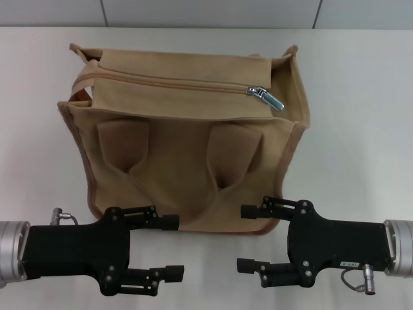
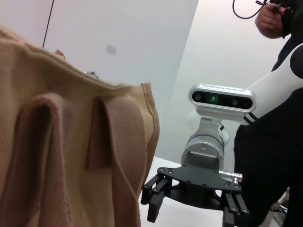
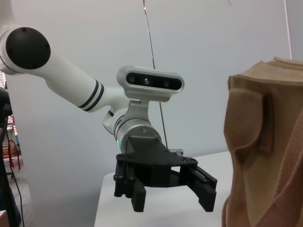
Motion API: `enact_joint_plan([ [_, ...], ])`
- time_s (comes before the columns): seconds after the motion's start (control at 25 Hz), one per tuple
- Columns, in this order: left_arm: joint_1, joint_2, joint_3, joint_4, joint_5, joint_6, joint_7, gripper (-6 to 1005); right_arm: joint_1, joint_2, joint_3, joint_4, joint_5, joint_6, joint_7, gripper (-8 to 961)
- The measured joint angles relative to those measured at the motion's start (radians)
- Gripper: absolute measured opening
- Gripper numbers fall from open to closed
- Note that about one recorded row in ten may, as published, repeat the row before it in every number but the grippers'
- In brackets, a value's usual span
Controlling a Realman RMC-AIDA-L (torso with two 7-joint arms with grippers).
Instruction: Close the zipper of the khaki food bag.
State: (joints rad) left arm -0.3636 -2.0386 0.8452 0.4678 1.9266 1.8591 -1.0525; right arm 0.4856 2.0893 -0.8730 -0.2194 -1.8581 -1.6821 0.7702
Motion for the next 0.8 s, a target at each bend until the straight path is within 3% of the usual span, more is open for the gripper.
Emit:
enact_joint_plan([
  [0.8,-0.005,-0.003,0.0,0.0,0.011,0.0,0.0,785,0.003,0.0,0.0,0.0,0.013,0.006,0.0,802],
])
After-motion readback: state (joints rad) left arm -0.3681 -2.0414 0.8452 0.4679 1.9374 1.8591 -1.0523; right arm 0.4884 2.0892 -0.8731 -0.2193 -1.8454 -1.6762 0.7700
